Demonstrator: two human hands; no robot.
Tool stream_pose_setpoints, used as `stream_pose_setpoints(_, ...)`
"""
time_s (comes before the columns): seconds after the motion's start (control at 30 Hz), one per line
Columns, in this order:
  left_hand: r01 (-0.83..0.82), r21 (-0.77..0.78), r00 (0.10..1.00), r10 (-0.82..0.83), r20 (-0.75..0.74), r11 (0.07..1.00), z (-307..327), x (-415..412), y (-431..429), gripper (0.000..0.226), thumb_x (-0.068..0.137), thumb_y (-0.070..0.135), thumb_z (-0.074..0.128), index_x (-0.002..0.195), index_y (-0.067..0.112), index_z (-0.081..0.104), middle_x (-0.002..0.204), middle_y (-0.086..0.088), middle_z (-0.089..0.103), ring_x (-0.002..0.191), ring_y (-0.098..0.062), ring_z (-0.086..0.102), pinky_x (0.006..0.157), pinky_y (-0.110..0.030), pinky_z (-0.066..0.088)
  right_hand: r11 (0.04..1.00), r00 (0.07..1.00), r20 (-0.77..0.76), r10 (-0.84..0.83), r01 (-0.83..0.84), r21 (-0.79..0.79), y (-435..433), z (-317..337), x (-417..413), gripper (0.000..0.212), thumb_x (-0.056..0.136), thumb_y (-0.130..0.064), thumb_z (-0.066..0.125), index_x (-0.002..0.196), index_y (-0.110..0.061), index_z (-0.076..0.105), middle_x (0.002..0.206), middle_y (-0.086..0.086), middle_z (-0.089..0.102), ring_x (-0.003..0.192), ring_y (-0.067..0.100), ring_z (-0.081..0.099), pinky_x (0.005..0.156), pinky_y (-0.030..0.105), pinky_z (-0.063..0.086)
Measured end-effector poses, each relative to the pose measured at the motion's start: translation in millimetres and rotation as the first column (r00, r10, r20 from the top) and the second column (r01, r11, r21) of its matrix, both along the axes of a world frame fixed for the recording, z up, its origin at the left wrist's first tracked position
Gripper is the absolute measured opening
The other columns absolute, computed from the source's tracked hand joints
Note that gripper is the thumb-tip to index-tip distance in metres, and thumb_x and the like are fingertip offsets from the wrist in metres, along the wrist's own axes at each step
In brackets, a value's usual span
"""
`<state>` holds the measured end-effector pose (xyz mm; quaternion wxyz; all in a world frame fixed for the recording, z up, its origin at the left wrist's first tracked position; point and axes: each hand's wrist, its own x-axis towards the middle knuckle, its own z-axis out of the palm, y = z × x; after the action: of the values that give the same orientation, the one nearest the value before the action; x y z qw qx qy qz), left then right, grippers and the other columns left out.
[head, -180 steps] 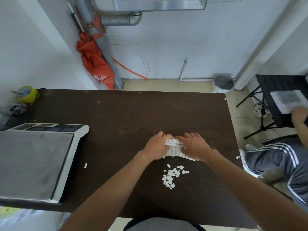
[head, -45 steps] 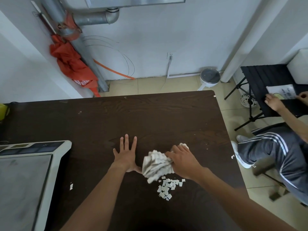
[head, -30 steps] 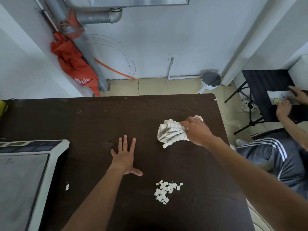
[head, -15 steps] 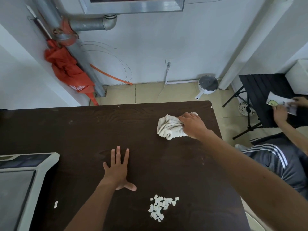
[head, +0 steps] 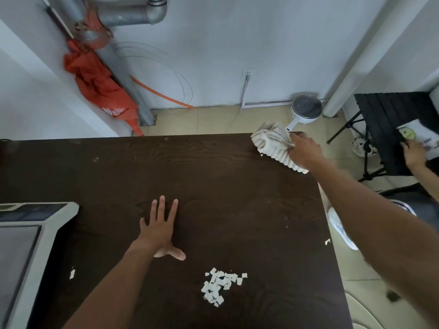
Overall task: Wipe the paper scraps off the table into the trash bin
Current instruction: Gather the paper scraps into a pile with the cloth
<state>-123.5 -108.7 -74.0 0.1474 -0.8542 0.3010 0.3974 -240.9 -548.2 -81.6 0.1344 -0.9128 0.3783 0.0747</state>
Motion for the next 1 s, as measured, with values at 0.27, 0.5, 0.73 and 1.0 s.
stream_pose_setpoints(0.27,-0.02,0.009,1.0,0.02,0.0,1.0,3,0,-4,0.163,0.055,0.063,0.089,0.146,0.027,-0.042,0.149,-0.01,-0.053,0.141,-0.033,-0.042,0.12,-0.066,0.003,1.0,0.998,-0.052,0.022,-0.022,0.001,18,5,-42,0.041,0.092,-0.016,0.046,0.133,-0.018,0.045,0.132,0.016,0.049,0.12,0.038,0.048,0.097,0.05,0.04)
stream_pose_setpoints(0.5,-0.018,-0.019,1.0,0.019,0.012,1.0,5,-2,1,0.161,0.056,0.062,0.09,0.149,0.028,-0.038,0.152,-0.009,-0.05,0.144,-0.031,-0.039,0.121,-0.065,0.004,0.995,0.996,-0.07,-0.057,0.063,0.078,53,1,-112,0.049,0.091,-0.017,0.047,0.14,-0.02,0.043,0.132,0.014,0.05,0.125,0.038,0.046,0.097,0.046,0.04)
stream_pose_setpoints(0.73,0.025,-0.096,0.996,-0.017,0.084,0.995,5,-9,16,0.153,0.059,0.072,0.082,0.155,0.027,-0.027,0.161,-0.008,-0.036,0.152,-0.03,-0.025,0.122,-0.058,0.015,0.975,0.979,-0.062,-0.194,0.2,0.098,121,1,-186,0.046,0.092,-0.022,0.048,0.138,-0.019,0.046,0.131,0.014,0.052,0.12,0.037,0.05,0.095,0.045,0.041)
stream_pose_setpoints(1.0,0.118,-0.136,0.982,-0.096,0.161,0.984,-9,-45,60,0.105,0.09,0.077,0.04,0.157,0.026,-0.022,0.164,-0.009,-0.03,0.153,-0.033,-0.02,0.122,-0.056,0.017,0.925,0.928,-0.066,-0.366,0.371,0.085,219,5,-235,0.043,0.092,-0.029,0.049,0.134,-0.023,0.048,0.133,0.01,0.051,0.119,0.035,0.052,0.09,0.042,0.043)
